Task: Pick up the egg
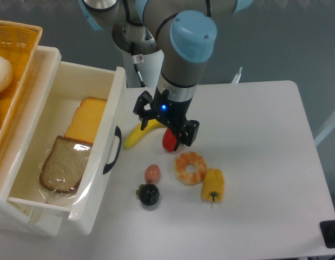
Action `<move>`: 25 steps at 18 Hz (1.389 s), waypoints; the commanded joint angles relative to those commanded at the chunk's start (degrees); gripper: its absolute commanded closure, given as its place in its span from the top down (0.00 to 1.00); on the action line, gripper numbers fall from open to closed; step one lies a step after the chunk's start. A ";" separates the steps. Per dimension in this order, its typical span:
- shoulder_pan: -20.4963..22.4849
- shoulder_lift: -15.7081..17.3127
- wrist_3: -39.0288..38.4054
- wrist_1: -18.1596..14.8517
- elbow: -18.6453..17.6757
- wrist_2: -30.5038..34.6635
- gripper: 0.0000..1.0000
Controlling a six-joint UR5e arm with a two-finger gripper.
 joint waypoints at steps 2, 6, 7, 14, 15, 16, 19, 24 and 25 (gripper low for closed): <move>0.09 0.35 0.52 0.35 -0.44 0.09 1.00; 0.62 0.53 1.06 0.26 -0.44 -0.09 1.00; 0.44 0.61 0.97 0.35 -0.44 0.00 1.00; -0.26 0.00 -0.09 6.24 -2.72 2.29 1.00; -0.35 0.09 -0.18 6.33 -3.59 2.20 1.00; -0.35 0.44 -0.79 6.42 -4.91 2.20 1.00; -0.61 0.62 -1.49 7.56 -7.82 2.02 1.00; -0.79 -0.35 -1.23 7.56 -7.74 1.76 1.00; -0.70 -0.44 -1.14 7.56 -7.82 1.58 1.00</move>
